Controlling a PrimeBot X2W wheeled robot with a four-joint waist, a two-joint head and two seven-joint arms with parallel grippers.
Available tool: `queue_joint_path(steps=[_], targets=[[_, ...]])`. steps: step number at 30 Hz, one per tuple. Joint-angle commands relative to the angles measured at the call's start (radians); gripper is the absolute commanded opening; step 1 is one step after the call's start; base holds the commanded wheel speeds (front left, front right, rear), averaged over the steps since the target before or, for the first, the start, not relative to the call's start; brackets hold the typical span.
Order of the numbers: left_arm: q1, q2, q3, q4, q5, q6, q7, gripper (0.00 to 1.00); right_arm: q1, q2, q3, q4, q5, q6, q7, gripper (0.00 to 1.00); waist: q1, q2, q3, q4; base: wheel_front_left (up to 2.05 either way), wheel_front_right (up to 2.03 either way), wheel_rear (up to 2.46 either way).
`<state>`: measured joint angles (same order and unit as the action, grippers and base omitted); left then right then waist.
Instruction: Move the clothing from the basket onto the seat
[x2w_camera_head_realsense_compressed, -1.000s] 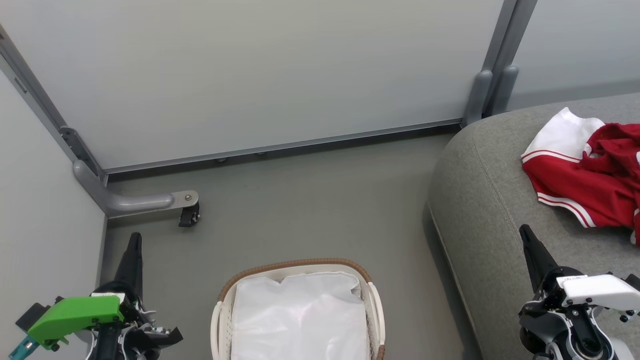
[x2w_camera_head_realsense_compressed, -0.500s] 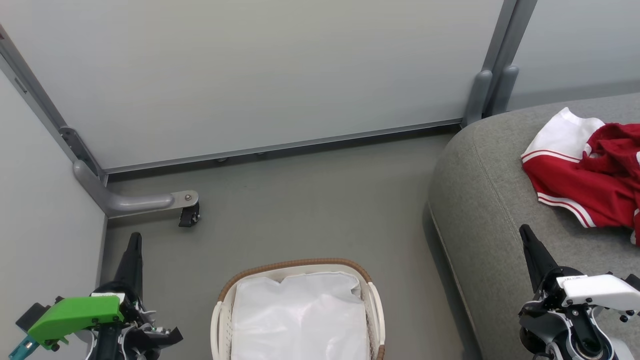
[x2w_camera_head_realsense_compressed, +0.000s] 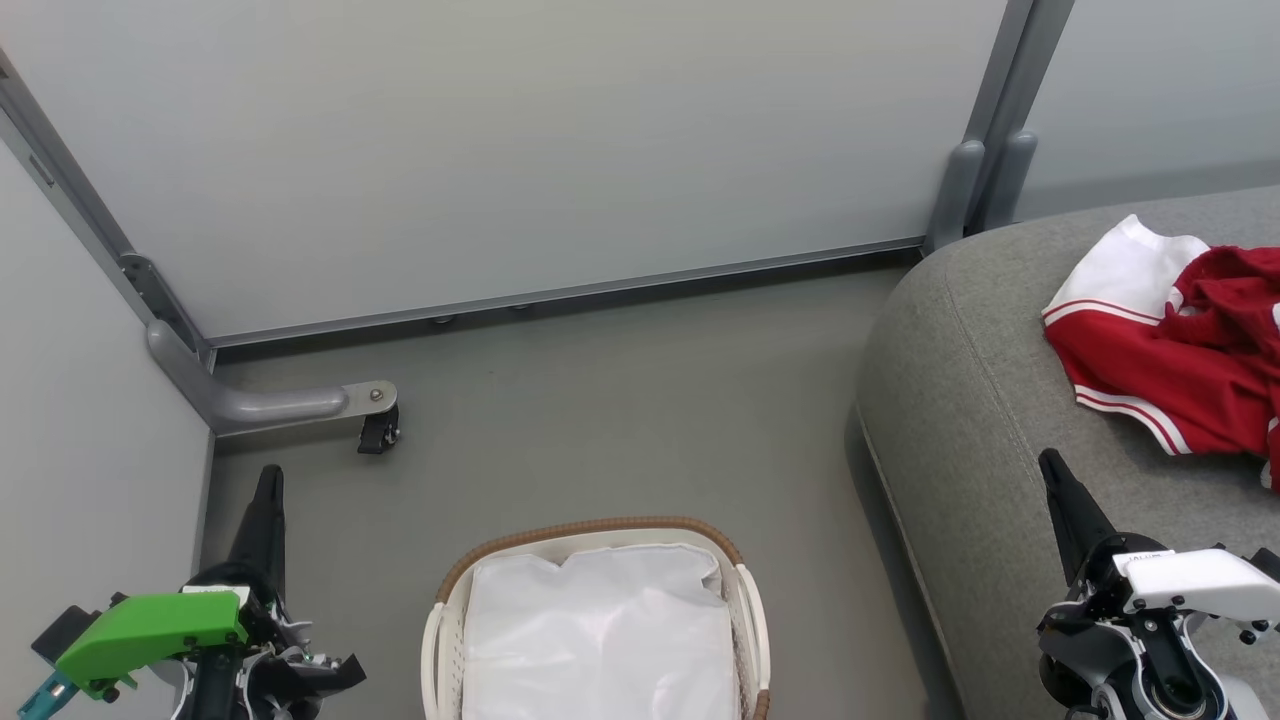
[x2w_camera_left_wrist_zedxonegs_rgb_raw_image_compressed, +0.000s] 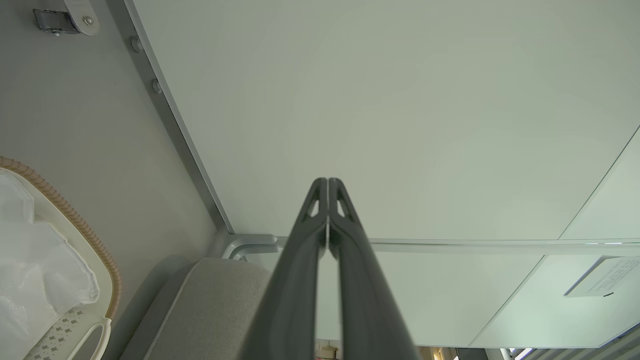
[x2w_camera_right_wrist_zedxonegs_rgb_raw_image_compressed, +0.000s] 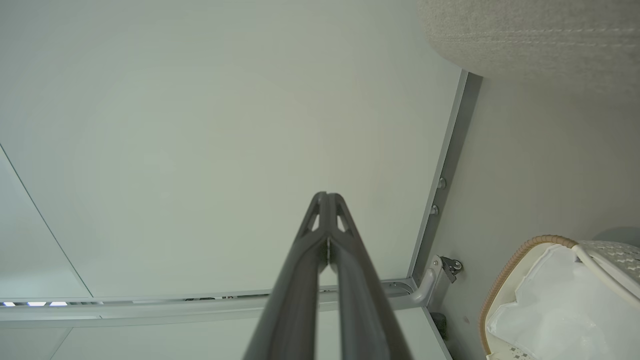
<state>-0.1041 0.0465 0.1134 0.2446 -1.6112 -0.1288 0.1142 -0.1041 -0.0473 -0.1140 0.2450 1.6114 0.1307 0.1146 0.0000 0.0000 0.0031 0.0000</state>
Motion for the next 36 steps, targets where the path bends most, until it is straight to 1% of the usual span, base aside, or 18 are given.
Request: queue_joint_path(steps=[1,36], targets=[[-0.010,0.007,0.002,-0.002,-0.003,-0.004,0.003,0.00,-0.008,-0.006,-0.002,-0.003,0.003,0.000,0.002,0.00,0.0000,0.0000,0.000,0.000,0.00,0.00,0.00],[-0.010,0.007,0.002,-0.002,-0.004,-0.004,0.003,0.00,-0.008,-0.006,-0.002,-0.003,0.003,0.000,0.002,0.00,0.0000,0.0000,0.000,0.000,0.00,0.00,0.00]])
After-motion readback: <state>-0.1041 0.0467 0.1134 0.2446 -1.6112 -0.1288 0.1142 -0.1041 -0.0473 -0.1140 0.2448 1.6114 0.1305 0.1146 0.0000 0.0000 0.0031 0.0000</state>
